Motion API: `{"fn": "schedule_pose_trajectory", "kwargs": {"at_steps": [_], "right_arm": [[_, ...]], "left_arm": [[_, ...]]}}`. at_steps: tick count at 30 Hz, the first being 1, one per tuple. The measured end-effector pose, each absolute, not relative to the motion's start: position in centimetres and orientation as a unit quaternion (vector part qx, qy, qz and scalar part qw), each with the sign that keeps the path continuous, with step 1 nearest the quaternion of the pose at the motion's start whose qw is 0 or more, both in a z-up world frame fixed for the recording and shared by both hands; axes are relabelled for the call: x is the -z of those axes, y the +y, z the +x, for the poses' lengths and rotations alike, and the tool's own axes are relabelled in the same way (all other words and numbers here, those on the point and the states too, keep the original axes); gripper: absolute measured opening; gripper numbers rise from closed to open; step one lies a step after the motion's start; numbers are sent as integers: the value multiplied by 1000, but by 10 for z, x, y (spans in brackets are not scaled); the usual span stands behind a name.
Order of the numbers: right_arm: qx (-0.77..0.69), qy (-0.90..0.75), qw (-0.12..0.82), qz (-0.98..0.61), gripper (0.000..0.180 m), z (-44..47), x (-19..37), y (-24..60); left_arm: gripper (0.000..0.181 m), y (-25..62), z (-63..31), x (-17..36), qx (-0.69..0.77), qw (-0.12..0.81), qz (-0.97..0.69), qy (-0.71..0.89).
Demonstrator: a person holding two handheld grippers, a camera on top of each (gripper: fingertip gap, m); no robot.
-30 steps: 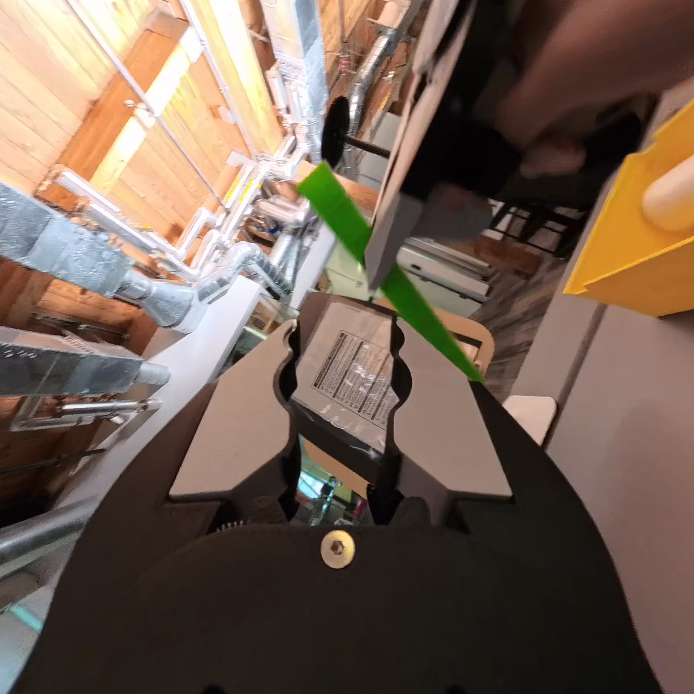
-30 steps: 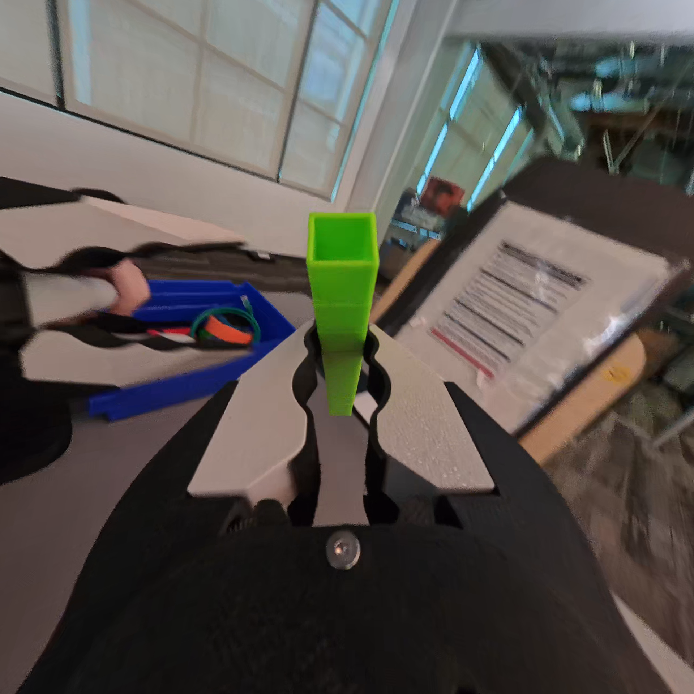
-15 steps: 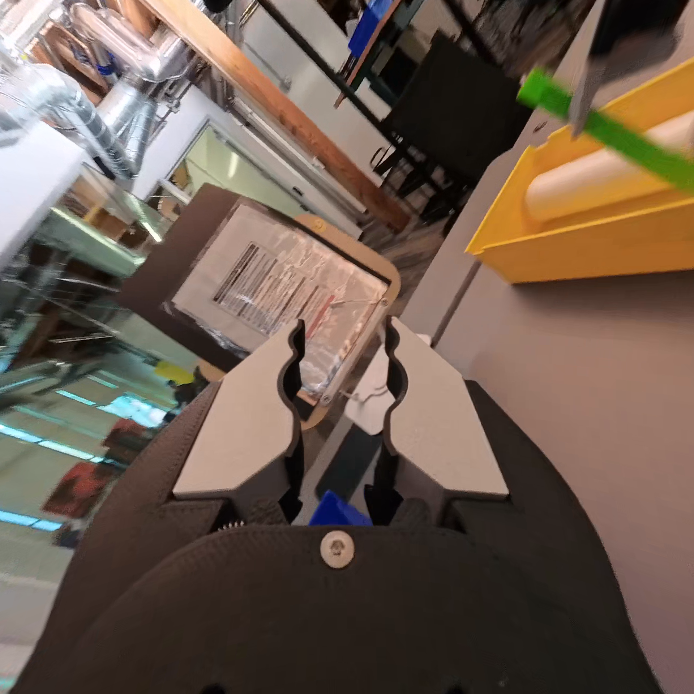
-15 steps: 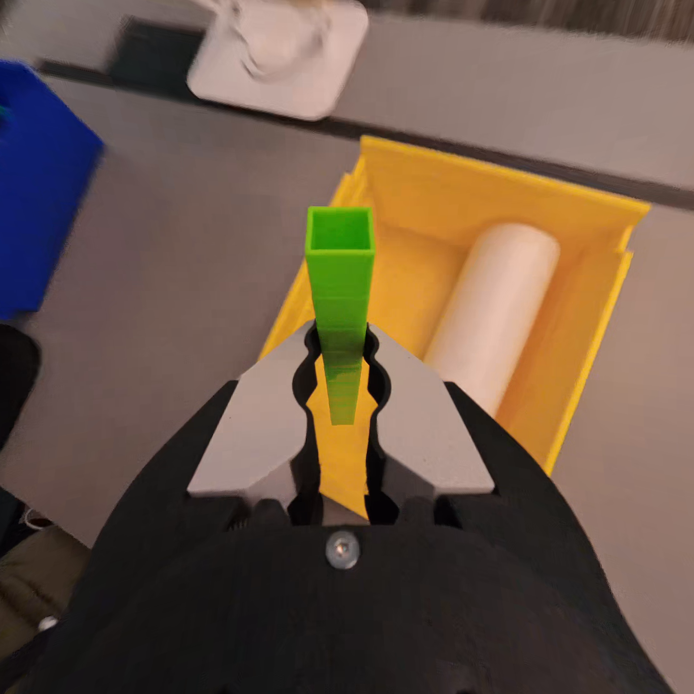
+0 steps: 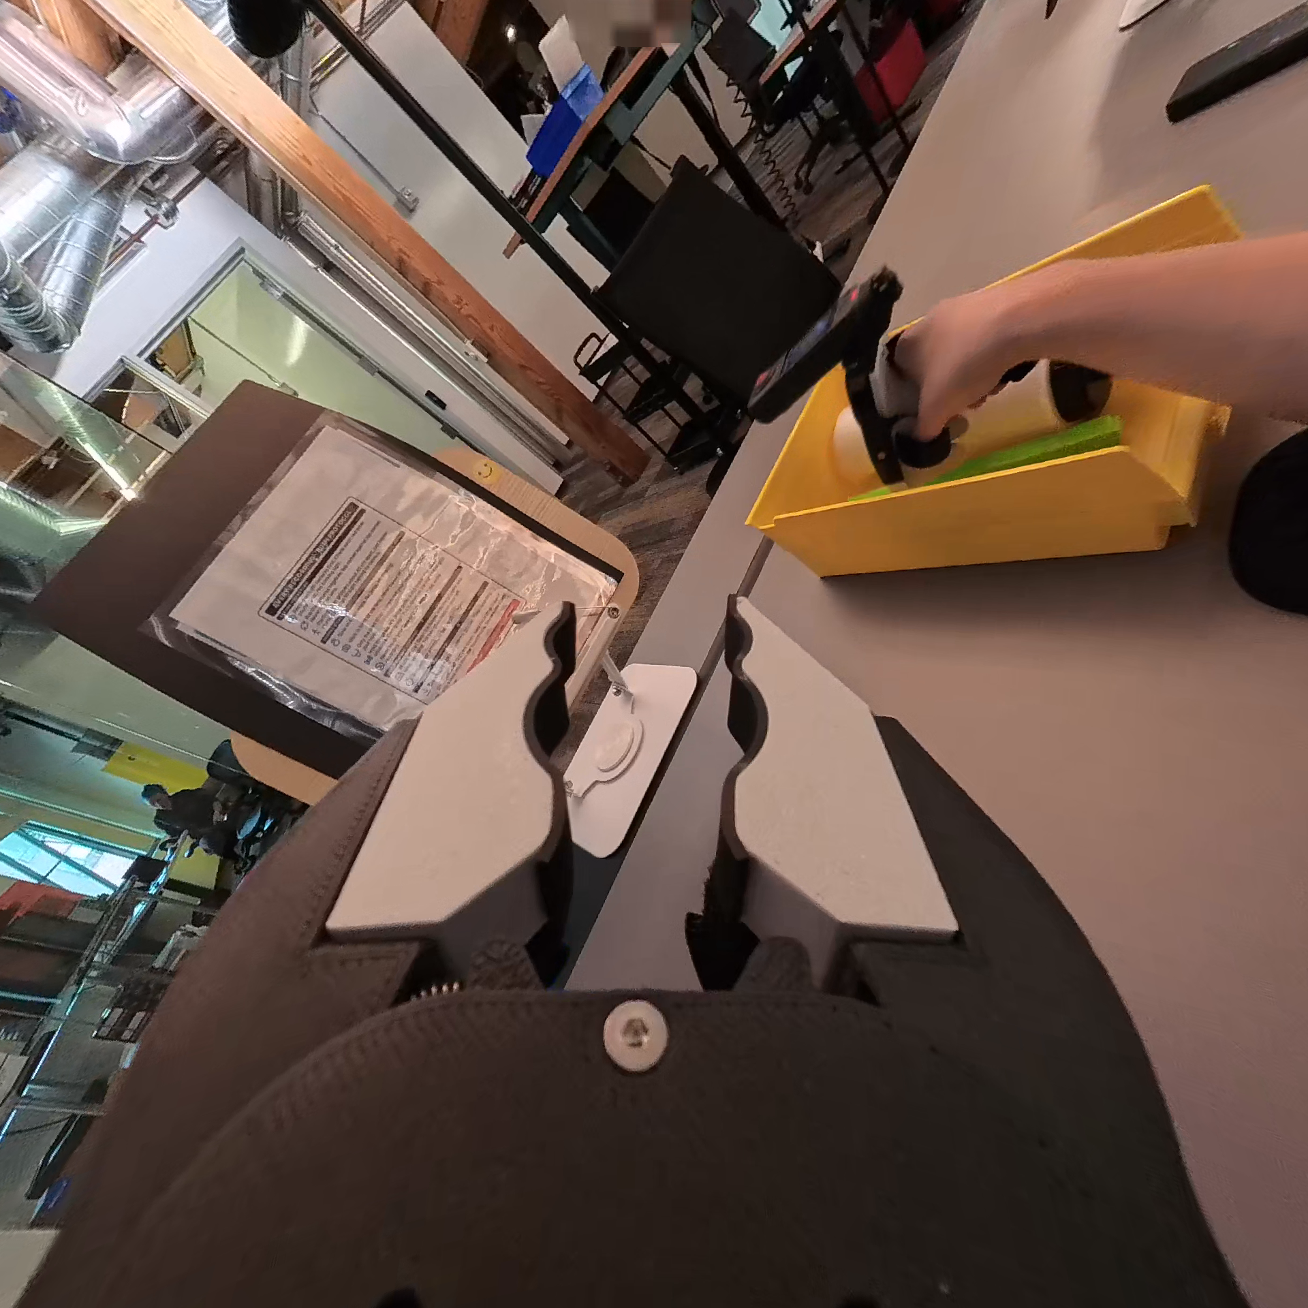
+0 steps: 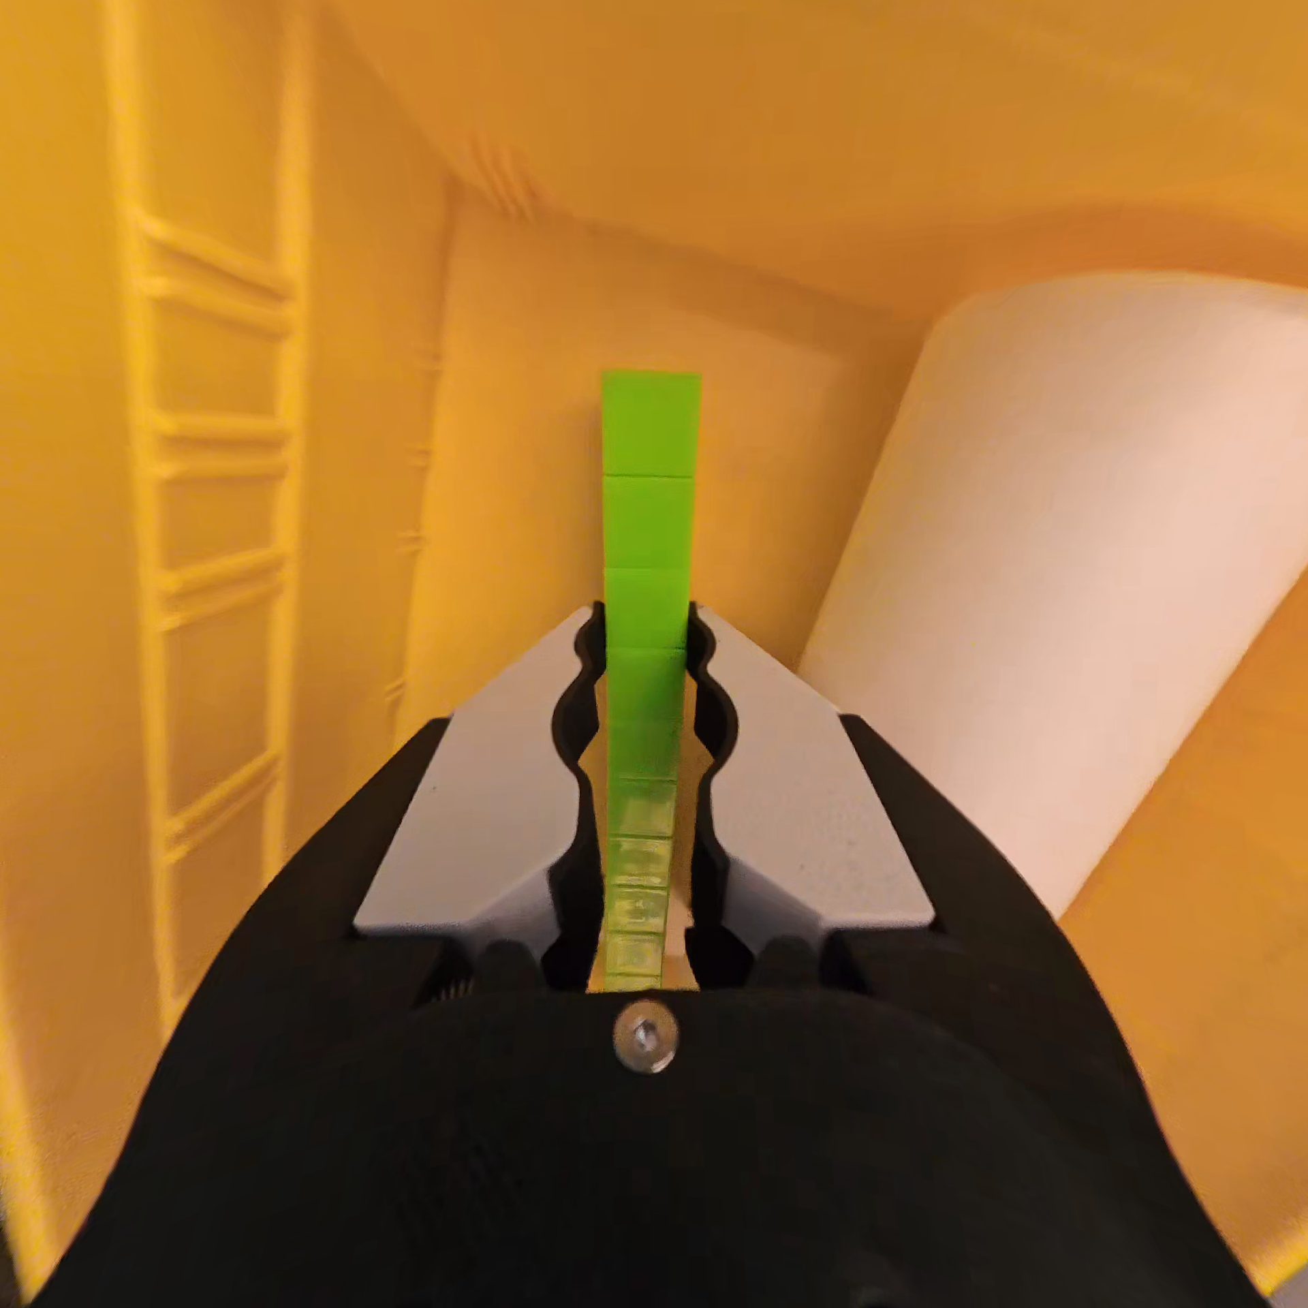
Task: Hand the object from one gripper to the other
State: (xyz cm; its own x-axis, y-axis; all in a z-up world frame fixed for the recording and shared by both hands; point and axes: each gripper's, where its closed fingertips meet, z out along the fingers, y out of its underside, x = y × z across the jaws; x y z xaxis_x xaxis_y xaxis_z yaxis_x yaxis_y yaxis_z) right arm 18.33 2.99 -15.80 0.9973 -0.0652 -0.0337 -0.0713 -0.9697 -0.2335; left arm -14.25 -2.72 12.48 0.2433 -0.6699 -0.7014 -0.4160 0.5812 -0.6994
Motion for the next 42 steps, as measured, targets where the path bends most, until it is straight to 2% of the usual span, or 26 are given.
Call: {"fn": "schedule_pose_trajectory", "kwargs": {"at_steps": [2,8,15,18,21,25,28,36,39,42], "right_arm": [[31,33,118,-992,23,190,160,35],[143,-11,147,-979,47,203,143,46],[168,-12,154,-974,29,218,144,45],[196,-28,168,-966,30,225,141,50],[160,-54,158,-973,31,210,140,44],[53,-105,105,-987,0,168,146,19],[93,-111,24,-989,0,180,157,-6],[84,-73,11,-994,0,188,165,-11],[67,-87,37,-993,0,177,155,-4],[38,-107,116,-987,0,154,125,13]], "left_arm": [[41,-30,-142,-125,98,649,-445,609],[41,-32,-146,-130,92,655,-442,605],[38,-29,-158,-141,100,667,-448,587],[38,-27,-163,-143,93,670,-450,583],[38,-25,-169,-147,92,675,-454,575],[37,-23,-181,-156,97,684,-458,560],[36,-23,-189,-161,102,689,-460,550],[36,-9,-223,-172,93,699,-491,512],[36,17,-259,-158,56,671,-558,485],[37,56,-314,-117,9,590,-677,441]]}}
